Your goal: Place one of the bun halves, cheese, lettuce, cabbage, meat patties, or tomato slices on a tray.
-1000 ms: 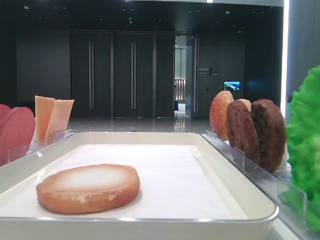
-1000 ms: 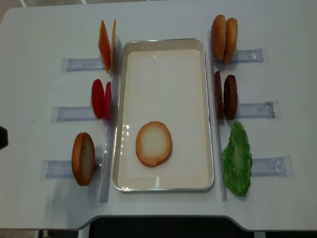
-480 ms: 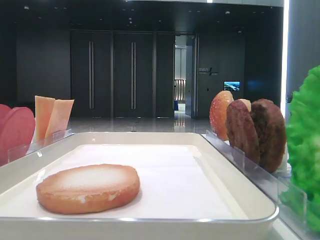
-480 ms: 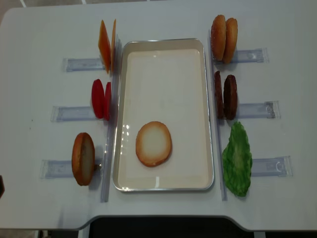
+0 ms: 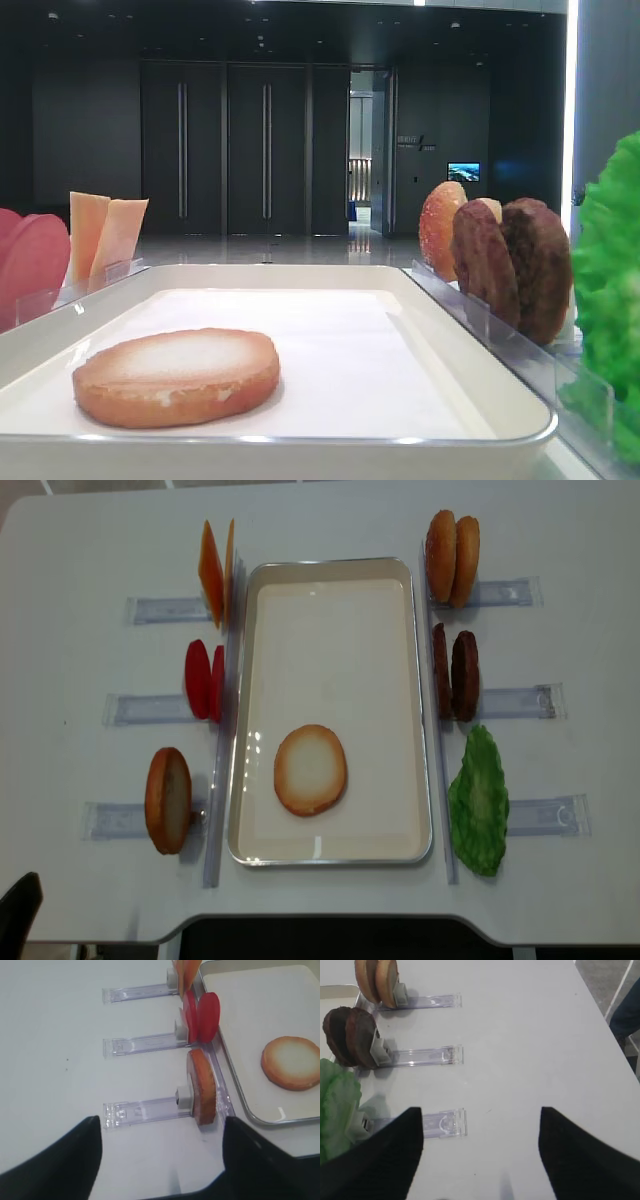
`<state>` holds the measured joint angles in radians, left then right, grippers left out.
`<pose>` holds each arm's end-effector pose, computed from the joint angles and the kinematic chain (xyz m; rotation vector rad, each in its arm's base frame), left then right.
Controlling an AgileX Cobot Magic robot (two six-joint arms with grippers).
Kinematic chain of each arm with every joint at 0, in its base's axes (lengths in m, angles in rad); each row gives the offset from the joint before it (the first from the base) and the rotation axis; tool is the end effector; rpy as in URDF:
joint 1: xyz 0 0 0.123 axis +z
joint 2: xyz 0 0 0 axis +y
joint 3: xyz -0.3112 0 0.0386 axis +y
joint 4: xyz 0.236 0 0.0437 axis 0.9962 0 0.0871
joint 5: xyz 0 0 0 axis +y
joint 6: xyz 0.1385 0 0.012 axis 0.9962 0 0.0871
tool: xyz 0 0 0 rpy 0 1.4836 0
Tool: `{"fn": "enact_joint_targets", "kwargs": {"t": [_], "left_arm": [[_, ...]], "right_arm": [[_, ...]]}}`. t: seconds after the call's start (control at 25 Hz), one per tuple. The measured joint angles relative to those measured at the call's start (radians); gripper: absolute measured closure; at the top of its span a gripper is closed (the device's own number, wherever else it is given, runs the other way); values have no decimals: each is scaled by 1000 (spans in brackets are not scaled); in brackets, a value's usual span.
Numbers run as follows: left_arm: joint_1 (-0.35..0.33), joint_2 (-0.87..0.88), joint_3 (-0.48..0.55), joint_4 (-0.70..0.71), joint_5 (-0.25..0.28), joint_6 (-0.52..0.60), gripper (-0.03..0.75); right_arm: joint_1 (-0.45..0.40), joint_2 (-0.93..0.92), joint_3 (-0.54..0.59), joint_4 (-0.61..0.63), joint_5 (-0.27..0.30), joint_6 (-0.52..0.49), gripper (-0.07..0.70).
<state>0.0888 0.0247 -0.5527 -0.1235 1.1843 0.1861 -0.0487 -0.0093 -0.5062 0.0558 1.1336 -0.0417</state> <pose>-0.0104 -0.0169 0.2517 0.1209 2.1297 0.0120 -0.0077 0.0074 0.2427 0.0018 2.1004 0.0129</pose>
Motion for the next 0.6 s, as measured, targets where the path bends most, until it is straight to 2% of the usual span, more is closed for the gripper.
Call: {"fn": "enact_joint_targets", "kwargs": {"t": [0.2,0.6], "left_arm": [[0,-40,73,-5,-44,4,139],[-80,-41,76,34,-67,-65,139]], "right_arm": [[0,0,0,0,0,0,163],[0,0,0,0,0,0,163]]}}
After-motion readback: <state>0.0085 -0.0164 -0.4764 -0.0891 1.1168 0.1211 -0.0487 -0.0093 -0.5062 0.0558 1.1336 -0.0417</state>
